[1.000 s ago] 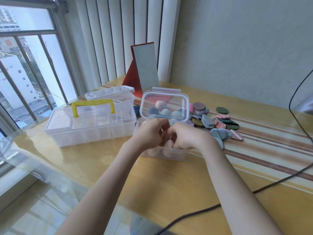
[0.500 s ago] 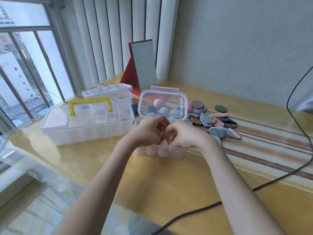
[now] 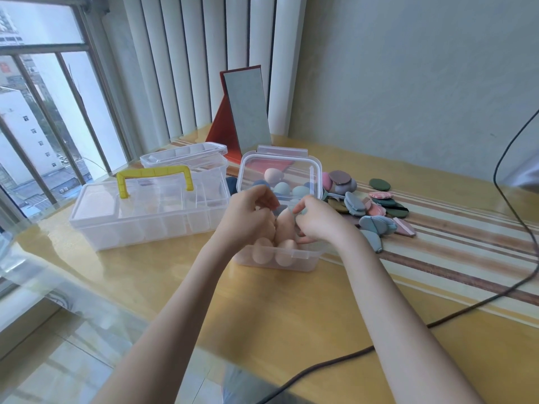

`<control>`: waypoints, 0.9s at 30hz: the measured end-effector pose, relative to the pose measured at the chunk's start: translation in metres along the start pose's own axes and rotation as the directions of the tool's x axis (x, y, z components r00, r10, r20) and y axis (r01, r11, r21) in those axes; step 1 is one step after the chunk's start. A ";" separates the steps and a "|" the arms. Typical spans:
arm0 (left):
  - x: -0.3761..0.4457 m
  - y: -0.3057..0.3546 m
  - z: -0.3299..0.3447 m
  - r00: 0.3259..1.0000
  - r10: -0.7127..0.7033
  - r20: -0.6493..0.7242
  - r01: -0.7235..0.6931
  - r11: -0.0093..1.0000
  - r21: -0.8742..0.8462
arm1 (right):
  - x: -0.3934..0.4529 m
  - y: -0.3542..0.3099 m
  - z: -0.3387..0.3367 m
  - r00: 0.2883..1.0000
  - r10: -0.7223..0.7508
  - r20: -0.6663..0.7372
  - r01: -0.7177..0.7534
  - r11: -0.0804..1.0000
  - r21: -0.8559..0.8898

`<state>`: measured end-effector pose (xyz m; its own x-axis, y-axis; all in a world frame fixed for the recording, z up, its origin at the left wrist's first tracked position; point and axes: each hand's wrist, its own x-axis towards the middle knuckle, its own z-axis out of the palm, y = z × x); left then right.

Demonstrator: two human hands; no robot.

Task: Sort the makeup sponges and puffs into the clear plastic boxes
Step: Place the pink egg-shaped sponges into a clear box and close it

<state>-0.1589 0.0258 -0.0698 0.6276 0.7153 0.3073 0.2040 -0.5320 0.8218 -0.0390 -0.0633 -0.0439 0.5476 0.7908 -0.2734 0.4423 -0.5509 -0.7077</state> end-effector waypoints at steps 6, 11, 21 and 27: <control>0.001 0.000 0.001 0.999 -0.026 -0.043 0.026 1.000 -0.007 | 0.005 -0.001 0.002 0.999 0.040 0.005 -0.040 0.995 0.089; -0.001 0.002 -0.002 0.989 -0.030 -0.147 0.014 0.994 -0.106 | 0.002 -0.001 0.008 0.996 -0.016 -0.086 0.020 0.999 0.049; -0.007 -0.002 0.006 0.997 -0.038 -0.060 0.060 0.907 0.417 | 0.023 0.022 -0.012 0.745 -0.236 -0.624 0.329 0.944 0.036; -0.004 0.000 0.014 0.986 -0.046 -0.163 0.118 0.876 0.467 | 0.056 0.045 -0.050 0.774 -0.162 -0.613 0.234 0.972 0.039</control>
<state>-0.1511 0.0166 -0.0772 0.4869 0.8033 0.3430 0.6039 -0.5933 0.5323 0.0475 -0.0570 -0.0584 0.7873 0.5376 0.3020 0.5302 -0.3402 -0.7766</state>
